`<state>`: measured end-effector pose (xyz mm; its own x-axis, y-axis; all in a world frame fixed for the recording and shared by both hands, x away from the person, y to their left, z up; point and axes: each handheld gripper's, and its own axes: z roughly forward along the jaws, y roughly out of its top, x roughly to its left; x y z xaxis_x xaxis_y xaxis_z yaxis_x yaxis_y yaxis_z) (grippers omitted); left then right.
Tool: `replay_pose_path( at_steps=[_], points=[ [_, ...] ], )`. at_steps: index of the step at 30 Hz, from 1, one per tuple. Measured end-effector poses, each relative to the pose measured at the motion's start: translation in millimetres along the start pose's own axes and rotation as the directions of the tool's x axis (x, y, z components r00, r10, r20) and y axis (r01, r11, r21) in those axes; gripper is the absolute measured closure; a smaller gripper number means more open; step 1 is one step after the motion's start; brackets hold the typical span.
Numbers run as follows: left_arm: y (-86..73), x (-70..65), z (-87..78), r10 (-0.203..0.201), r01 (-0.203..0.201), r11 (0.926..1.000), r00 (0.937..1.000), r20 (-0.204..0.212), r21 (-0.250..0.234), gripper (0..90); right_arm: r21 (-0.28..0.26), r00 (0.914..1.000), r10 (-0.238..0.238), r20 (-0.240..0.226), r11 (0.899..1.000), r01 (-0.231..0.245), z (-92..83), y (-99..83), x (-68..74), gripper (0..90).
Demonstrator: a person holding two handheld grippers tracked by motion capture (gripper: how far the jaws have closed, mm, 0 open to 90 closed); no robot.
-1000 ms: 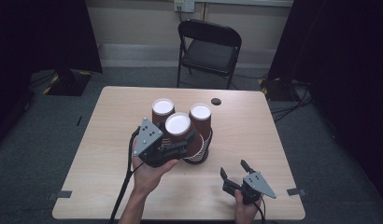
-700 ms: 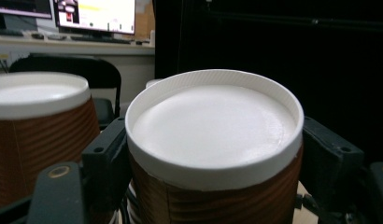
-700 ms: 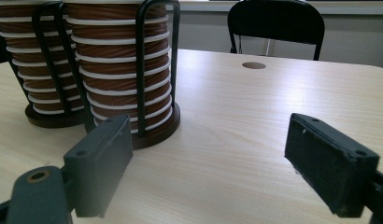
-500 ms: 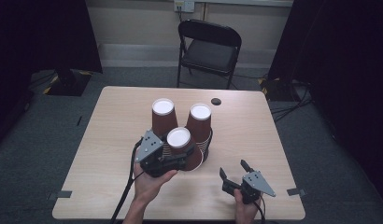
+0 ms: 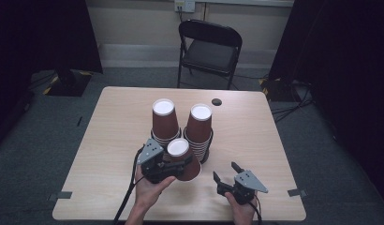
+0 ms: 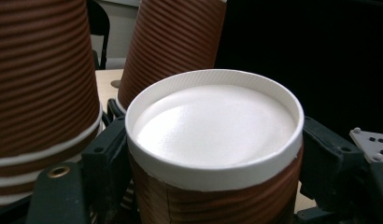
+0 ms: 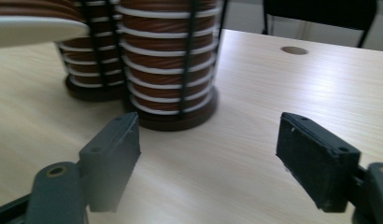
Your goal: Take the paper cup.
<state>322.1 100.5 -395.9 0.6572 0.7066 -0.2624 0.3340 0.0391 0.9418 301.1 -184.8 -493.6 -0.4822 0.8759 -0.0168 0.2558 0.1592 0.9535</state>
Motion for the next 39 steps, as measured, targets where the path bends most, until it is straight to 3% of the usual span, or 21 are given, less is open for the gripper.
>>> replay_pose_path(
  at_steps=[7, 10, 13, 14, 19, 21, 24, 26, 27, 28, 31, 35, 36, 39],
  points=[
    [-12.5, 5.1, 0.5, -0.040, 0.040, 0.9988, 0.9992, -0.004, 0.027, 21.9, 0.006, 0.9930, -0.055, -0.105, 0.998, 0.056, 4.1, 1.4, 21.7, 26.8],
    [-17.3, 8.6, 0.7, -0.080, 0.080, 0.9963, 0.9968, -0.004, 0.031, 22.0, 0.009, 0.9876, -0.079, -0.136, 0.997, 0.081, 5.5, 2.1, 29.2, 30.5],
    [-19.9, 10.9, 0.4, -0.098, 0.098, 0.9945, 0.9951, 0.003, 0.035, 21.9, 0.006, 0.9821, -0.082, -0.170, 0.996, 0.084, 6.5, 2.5, 34.4, 33.1],
    [-22.7, 12.6, -0.1, -0.123, 0.123, 0.9919, 0.9923, 0.009, 0.032, 21.9, -0.001, 0.9783, -0.084, -0.189, 0.996, 0.085, 7.3, 2.6, 36.2, 33.9],
    [-30.5, 13.9, -2.9, -0.174, 0.174, 0.9847, 0.9843, 0.029, 0.017, 21.9, -0.037, 0.9667, -0.077, -0.244, 0.997, 0.070, 7.0, 2.5, 42.9, 40.3],
    [-33.7, 12.9, -3.0, -0.172, 0.172, 0.9850, 0.9850, 0.018, 0.016, 21.9, -0.053, 0.9604, -0.087, -0.265, 0.996, 0.076, 7.1, 2.5, 45.7, 40.9],
    [-37.7, 14.1, -3.3, -0.209, 0.209, 0.9779, 0.9775, 0.028, 0.010, 21.9, -0.074, 0.9533, -0.094, -0.287, 0.994, 0.075, 7.6, 2.2, 49.1, 42.7],
    [-39.8, 16.3, -4.0, -0.242, 0.242, 0.9703, 0.9693, 0.045, 0.007, 21.9, -0.088, 0.9506, -0.094, -0.296, 0.994, 0.071, 7.8, 2.1, 49.9, 43.4],
    [-39.8, 16.3, -4.0, -0.242, 0.242, 0.9703, 0.9693, 0.045, 0.007, 21.9, -0.088, 0.9506, -0.094, -0.296, 0.994, 0.071, 7.8, 2.1, 49.9, 43.4],
    [-40.7, 19.2, -5.2, -0.265, 0.264, 0.9644, 0.9619, 0.070, 0.014, 21.9, -0.115, 0.9465, -0.108, -0.304, 0.990, 0.076, 8.3, 2.0, 50.4, 44.0],
    [-40.1, 21.0, -7.4, -0.284, 0.284, 0.9587, 0.9554, 0.080, 0.012, 21.9, -0.149, 0.9410, -0.126, -0.314, 0.985, 0.082, 8.6, 2.1, 51.2, 44.6],
    [-39.2, 22.6, -10.0, -0.326, 0.327, 0.9450, 0.9388, 0.111, 0.011, 21.9, -0.193, 0.9341, -0.130, -0.333, 0.979, 0.067, 10.5, 3.8, 51.9, 46.0],
    [-39.3, 22.5, -10.1, -0.330, 0.331, 0.9435, 0.9372, 0.114, 0.007, 21.9, -0.201, 0.9309, -0.129, -0.341, 0.978, 0.062, 11.1, 4.5, 51.8, 46.2],
    [-39.7, 24.1, -11.2, -0.347, 0.350, 0.9368, 0.9295, 0.124, 0.001, 21.9, -0.224, 0.9316, -0.134, -0.338, 0.973, 0.058, 12.3, 6.4, 52.4, 48.5]
  ],
)
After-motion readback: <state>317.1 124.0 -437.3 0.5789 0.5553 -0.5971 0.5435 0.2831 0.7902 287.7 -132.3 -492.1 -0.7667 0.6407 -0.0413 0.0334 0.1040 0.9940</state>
